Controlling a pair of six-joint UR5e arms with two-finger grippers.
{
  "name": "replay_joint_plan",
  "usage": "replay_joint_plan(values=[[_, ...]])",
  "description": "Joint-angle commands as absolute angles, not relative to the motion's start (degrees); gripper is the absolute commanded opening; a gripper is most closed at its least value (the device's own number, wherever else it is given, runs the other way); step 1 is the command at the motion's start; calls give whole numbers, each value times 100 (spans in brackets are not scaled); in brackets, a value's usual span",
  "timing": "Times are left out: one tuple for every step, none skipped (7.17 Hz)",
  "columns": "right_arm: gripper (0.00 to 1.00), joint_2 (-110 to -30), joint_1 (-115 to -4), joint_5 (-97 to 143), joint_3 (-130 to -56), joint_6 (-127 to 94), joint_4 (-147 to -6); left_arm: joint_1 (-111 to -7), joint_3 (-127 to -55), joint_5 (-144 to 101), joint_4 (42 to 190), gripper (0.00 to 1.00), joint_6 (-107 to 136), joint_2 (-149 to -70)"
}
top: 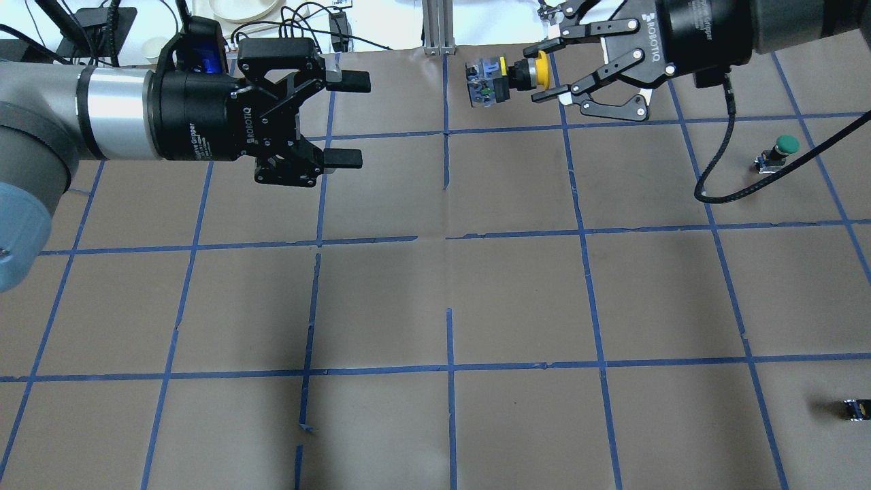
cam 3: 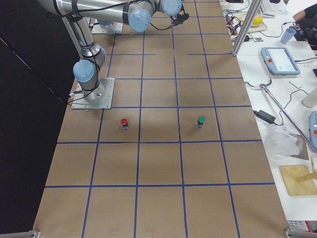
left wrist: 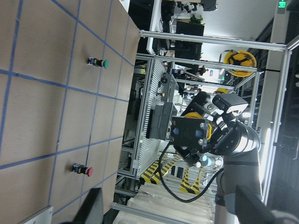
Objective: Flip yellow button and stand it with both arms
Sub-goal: 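Open the left gripper and pull it back while the right gripper carries the button away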
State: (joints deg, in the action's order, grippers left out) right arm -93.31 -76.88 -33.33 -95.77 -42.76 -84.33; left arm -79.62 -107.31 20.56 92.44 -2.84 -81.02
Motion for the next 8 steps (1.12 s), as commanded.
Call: replay_joint_plan(values=[[25,-9316,-7594,-5184,-9598,-2795,-8412,-7997,-10208,3246,9072,100,-185,-8400],[22,-9290,-7559,-5769,-9598,-2534,-8420,-8102,-9760,4087,9079,100,-185,-8655],[22,-9212,-7524,-6236,-9606,-2331,-8455,-8382,-9399,4948,9079,100,-176,-8849],[22,-9107,-7445,-6719,-9685,-2033,-8455,-8715,-9143,6027,9097,100,-176,-8946],[22,-9140,-7262,-7237,-10051,-2022,-8559,-8945,-8923,6821,9097,100,-176,-9113],[22,-9141,-6860,-7782,-10368,-2013,-8952,-9034,-8677,7882,9097,100,-228,-9314],[22,-9149,-6507,-8179,-10615,-1995,-9295,-9044,-8579,8554,9097,99,-246,-9369],[21,-9106,-6260,-8774,-10756,-1995,-9673,-9027,-8552,8717,9114,100,-263,-9317]])
